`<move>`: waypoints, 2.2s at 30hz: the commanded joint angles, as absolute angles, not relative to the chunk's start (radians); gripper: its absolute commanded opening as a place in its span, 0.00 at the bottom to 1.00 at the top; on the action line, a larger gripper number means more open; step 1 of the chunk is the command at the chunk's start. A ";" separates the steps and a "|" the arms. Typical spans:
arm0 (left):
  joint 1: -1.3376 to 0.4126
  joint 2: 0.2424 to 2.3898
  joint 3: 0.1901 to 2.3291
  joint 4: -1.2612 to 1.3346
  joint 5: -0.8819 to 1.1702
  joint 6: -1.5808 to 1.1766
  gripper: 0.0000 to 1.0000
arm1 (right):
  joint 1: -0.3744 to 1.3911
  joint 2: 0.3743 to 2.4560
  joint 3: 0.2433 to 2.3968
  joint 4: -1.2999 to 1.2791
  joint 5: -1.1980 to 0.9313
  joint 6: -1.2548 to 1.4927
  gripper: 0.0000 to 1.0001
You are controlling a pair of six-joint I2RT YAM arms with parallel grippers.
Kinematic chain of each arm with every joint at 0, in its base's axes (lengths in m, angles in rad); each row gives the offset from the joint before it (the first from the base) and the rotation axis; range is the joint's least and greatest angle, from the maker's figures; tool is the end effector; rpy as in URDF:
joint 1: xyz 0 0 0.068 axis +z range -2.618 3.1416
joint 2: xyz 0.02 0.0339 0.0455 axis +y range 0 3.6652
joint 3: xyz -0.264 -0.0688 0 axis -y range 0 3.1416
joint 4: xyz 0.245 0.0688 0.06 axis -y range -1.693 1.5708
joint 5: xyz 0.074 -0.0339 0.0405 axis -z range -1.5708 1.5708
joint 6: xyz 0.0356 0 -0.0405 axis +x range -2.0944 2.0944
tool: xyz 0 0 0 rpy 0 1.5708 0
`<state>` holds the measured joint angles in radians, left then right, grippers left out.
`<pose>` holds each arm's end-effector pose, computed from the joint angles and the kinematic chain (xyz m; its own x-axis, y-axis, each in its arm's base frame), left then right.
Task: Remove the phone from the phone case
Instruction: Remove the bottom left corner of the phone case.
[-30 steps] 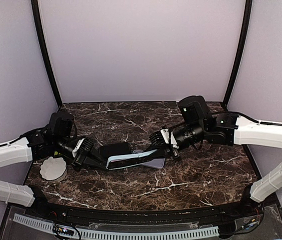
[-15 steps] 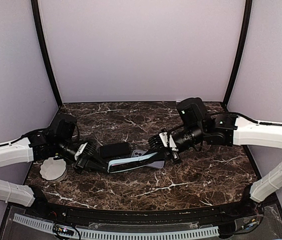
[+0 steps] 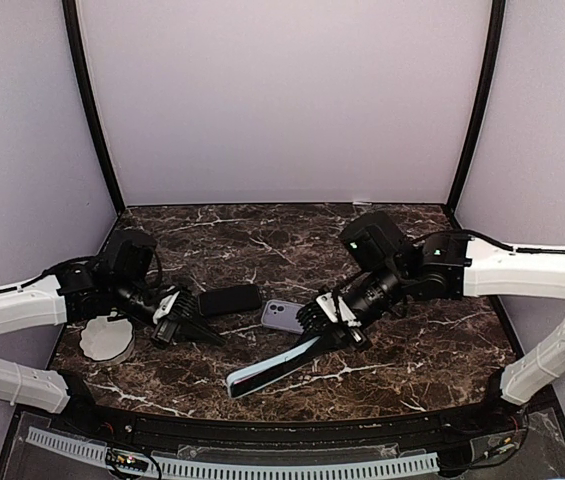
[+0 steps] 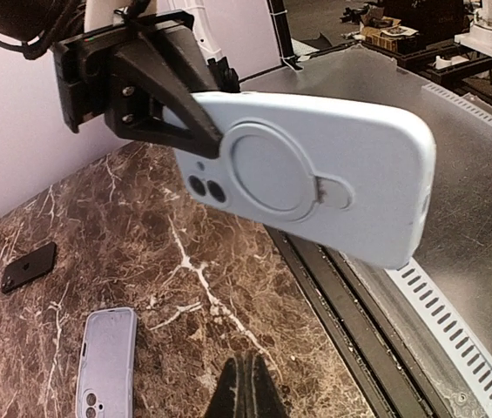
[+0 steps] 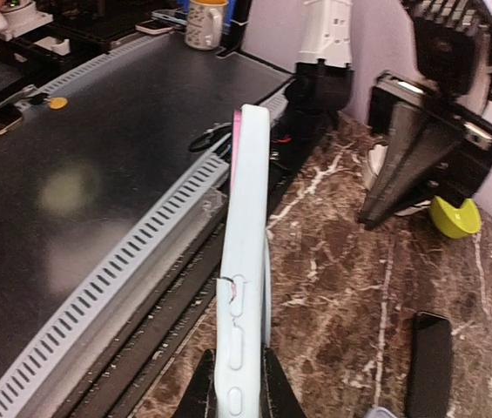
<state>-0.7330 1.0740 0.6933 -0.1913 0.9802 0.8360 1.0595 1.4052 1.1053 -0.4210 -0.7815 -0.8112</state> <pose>0.1458 -0.1711 0.2595 0.3918 0.2032 -0.8973 0.8963 -0.3046 0.3224 0.1263 0.2764 0.2933 0.4142 -0.3137 -0.8544 -0.8388 -0.4960 -0.2246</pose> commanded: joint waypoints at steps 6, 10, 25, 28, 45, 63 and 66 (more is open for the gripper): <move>-0.750 1.041 0.710 -0.167 0.884 0.877 0.08 | 1.081 1.408 1.130 -0.430 -0.820 -0.829 0.00; -0.750 1.023 0.704 -0.178 0.855 0.877 0.34 | 1.059 1.390 1.113 -0.396 -0.779 -0.822 0.00; -0.751 1.044 0.703 -0.124 0.892 0.832 0.48 | 0.992 1.298 0.978 -0.005 -0.732 -0.634 0.00; -0.750 1.043 0.695 -0.090 0.882 0.823 0.48 | 0.992 1.298 0.963 0.068 -0.695 -0.620 0.00; -0.751 1.035 0.675 -0.024 0.847 0.815 0.29 | 1.009 1.316 0.934 0.209 -0.561 -0.594 0.00; -0.818 1.055 0.681 -0.125 0.864 0.908 0.18 | 1.009 1.324 0.986 0.014 -0.715 -0.793 0.00; -0.853 1.065 0.680 -0.139 0.829 0.926 0.18 | 1.009 1.326 0.996 -0.018 -0.739 -0.809 0.00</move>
<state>-0.8009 1.0496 0.6865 -0.0574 0.7906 0.8864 1.0065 1.3308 0.9390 -0.0177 -0.6380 -0.7105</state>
